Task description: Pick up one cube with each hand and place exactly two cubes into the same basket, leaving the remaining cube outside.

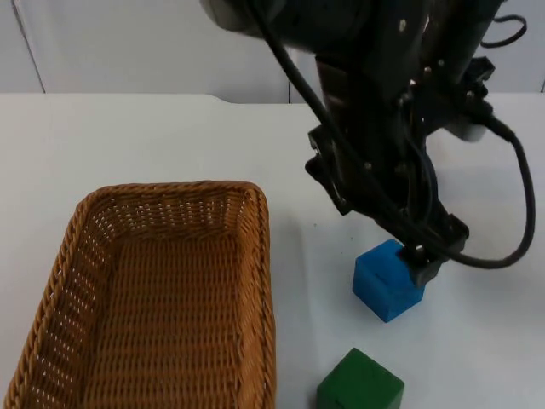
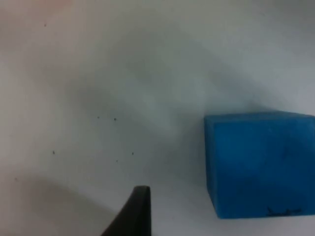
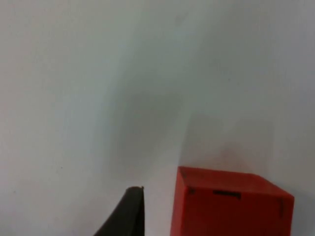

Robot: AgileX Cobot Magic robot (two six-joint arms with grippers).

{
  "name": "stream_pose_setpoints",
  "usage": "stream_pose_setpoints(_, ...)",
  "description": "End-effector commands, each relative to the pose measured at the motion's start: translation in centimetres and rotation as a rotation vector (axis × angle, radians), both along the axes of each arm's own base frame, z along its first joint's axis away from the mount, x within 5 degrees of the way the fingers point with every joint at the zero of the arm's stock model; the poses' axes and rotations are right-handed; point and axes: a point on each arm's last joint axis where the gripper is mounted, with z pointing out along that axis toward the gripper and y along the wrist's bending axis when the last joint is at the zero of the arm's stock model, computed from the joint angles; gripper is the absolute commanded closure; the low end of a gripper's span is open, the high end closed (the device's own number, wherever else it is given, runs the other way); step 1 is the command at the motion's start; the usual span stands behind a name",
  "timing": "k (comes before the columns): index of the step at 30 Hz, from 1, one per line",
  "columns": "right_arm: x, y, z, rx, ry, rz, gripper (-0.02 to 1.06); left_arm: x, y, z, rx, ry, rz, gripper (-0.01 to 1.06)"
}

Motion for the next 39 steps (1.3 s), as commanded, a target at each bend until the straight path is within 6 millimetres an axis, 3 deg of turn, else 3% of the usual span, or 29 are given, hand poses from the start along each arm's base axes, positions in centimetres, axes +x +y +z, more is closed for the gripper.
stream_pose_setpoints(1,0.1,0.4,-0.8,0.004,0.006,0.003,0.0,0.0,-0.4,-0.5,-0.007,-0.002,0.005,0.06)
stream_pose_setpoints(11,0.5,0.6,-3.7,0.002,0.011,0.003,0.0,0.4,-0.7,-3.3,0.009,-0.005,-0.001,0.06)
stream_pose_setpoints(22,0.6,0.6,-4.5,-0.002,0.01,0.004,0.0,0.5,-0.9,-4.3,-0.002,-0.013,0.001,0.06)
stream_pose_setpoints(27,0.6,0.6,-4.5,-0.003,0.009,0.005,0.12,0.6,-0.9,-4.3,-0.007,-0.018,0.001,0.08)
stream_pose_setpoints(28,0.6,0.6,-4.5,-0.003,0.009,0.005,0.2,0.6,-0.9,-4.3,-0.007,-0.018,0.001,0.1)
stream_pose_setpoints(30,0.6,0.6,-4.5,-0.003,0.009,0.005,0.33,0.6,-0.9,-4.4,-0.002,-0.013,0.001,0.26)
stream_pose_setpoints(31,0.6,0.6,-4.5,-0.003,0.009,0.005,0.33,0.6,-0.9,-4.4,-0.002,-0.013,0.001,0.26)
stream_pose_setpoints(32,0.6,0.6,-4.5,-0.003,0.009,0.005,0.41,0.6,-0.9,-4.4,-0.003,-0.014,0.001,0.34)
stream_pose_setpoints(35,0.6,0.5,-4.5,-0.004,0.011,0.005,0.65,0.5,-0.9,-4.4,-0.005,-0.011,0.003,0.65)
stream_pose_setpoints(36,0.6,0.5,-4.5,-0.004,0.011,0.005,0.65,0.5,-0.9,-4.4,-0.005,-0.011,0.003,0.65)
stream_pose_setpoints(39,0.6,0.5,-4.5,-0.004,0.011,0.005,0.96,0.5,-0.9,-4.4,-0.005,-0.011,0.003,0.96)
